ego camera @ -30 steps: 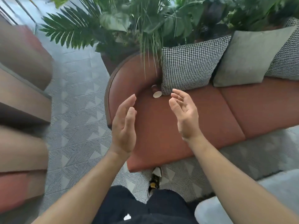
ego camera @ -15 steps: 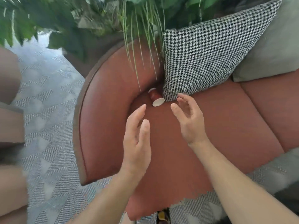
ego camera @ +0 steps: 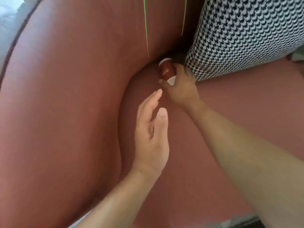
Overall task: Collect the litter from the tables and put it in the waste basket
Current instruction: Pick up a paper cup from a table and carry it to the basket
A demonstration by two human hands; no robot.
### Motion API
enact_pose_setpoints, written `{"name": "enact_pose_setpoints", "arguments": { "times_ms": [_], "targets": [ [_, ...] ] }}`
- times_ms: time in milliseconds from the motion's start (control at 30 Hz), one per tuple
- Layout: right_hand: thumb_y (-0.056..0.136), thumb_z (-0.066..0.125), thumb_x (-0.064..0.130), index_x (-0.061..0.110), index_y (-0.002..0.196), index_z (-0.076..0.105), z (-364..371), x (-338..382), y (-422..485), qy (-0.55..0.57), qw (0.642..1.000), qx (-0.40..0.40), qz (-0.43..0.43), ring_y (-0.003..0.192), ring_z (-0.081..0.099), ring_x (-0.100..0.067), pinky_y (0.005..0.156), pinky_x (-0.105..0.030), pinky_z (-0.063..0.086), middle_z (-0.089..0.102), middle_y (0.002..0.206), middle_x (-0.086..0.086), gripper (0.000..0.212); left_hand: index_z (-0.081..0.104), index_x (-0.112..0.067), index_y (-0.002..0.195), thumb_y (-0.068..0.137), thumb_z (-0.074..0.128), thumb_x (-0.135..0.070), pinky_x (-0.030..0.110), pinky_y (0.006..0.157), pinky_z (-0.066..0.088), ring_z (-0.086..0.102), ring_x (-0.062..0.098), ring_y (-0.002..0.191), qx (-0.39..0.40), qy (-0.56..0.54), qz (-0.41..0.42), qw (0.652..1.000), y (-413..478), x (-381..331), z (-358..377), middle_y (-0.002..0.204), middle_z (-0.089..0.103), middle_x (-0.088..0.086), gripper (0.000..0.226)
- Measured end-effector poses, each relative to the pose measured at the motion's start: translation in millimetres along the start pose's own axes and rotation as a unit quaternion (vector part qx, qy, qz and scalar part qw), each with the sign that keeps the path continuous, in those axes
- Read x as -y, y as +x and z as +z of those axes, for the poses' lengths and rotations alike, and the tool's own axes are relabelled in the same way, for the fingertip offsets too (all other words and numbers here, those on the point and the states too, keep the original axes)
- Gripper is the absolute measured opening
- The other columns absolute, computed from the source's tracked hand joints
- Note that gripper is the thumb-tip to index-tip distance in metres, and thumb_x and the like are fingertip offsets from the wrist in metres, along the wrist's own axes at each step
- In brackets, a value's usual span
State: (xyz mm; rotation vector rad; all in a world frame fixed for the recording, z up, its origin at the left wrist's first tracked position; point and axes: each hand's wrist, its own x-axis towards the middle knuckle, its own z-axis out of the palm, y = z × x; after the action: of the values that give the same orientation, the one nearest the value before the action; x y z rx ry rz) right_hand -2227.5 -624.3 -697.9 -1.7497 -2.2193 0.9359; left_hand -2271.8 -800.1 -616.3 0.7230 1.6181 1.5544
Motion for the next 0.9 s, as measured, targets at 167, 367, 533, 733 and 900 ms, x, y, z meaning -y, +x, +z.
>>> {"name": "enact_pose_setpoints", "arguments": {
  "times_ms": [167,367,533,733,900],
  "targets": [
    [0.092,0.07,0.051,0.019,0.156,0.034,29.8,7.2,15.8,-0.138,0.989,-0.039,0.027,0.142,0.036,-0.038,0.101,-0.057,0.047,0.039,0.153,-0.015,0.08,0.056,-0.031,0.138,0.095,0.044,-0.045,0.046,0.121,0.043,0.051,0.008,0.143,0.004,-0.01,-0.009,1.0,2.7,15.8,0.5,0.15,0.054,-0.005,0.046],
    [0.09,0.07,0.034,0.019,0.154,0.038,31.3,7.3,10.4,-0.033,0.997,-0.058,0.038,0.136,0.04,-0.041,0.104,-0.055,0.044,0.04,0.147,-0.017,0.074,0.056,-0.033,0.136,0.096,0.044,-0.044,0.05,0.12,0.043,0.052,0.014,0.143,0.008,0.001,-0.005,1.0,5.0,14.3,-0.4,0.15,0.055,-0.003,0.043],
    [0.081,0.081,0.024,0.012,0.148,0.047,-1.1,4.8,-33.2,0.173,0.977,-0.098,0.074,0.127,0.051,-0.039,0.112,-0.045,0.04,0.049,0.14,-0.017,0.076,0.057,-0.034,0.138,0.097,0.045,-0.047,0.05,0.12,0.043,0.052,0.013,0.143,0.015,0.011,-0.006,1.0,1.1,-6.6,-1.1,0.152,0.054,-0.006,0.044],
    [0.081,0.081,0.02,0.018,0.132,0.046,-78.5,17.0,-111.3,0.339,0.925,-0.119,0.121,0.11,0.065,-0.028,0.092,-0.028,0.054,0.058,0.126,-0.008,0.062,0.058,-0.027,0.138,0.096,0.047,-0.049,0.053,0.12,0.044,0.053,0.014,0.143,0.029,0.031,0.007,0.999,-20.0,-60.0,12.0,0.15,0.057,-0.002,0.049],
    [0.077,0.068,0.041,0.027,0.138,0.056,-161.7,28.0,-180.9,0.339,0.924,-0.14,0.108,0.109,0.053,-0.001,0.1,-0.008,0.039,0.05,0.131,0.0,0.063,0.06,-0.026,0.139,0.094,0.048,-0.049,0.053,0.12,0.042,0.054,0.01,0.141,0.03,0.027,0.011,0.999,-50.7,-117.1,28.7,0.149,0.059,-0.006,0.051]
  ]
}}
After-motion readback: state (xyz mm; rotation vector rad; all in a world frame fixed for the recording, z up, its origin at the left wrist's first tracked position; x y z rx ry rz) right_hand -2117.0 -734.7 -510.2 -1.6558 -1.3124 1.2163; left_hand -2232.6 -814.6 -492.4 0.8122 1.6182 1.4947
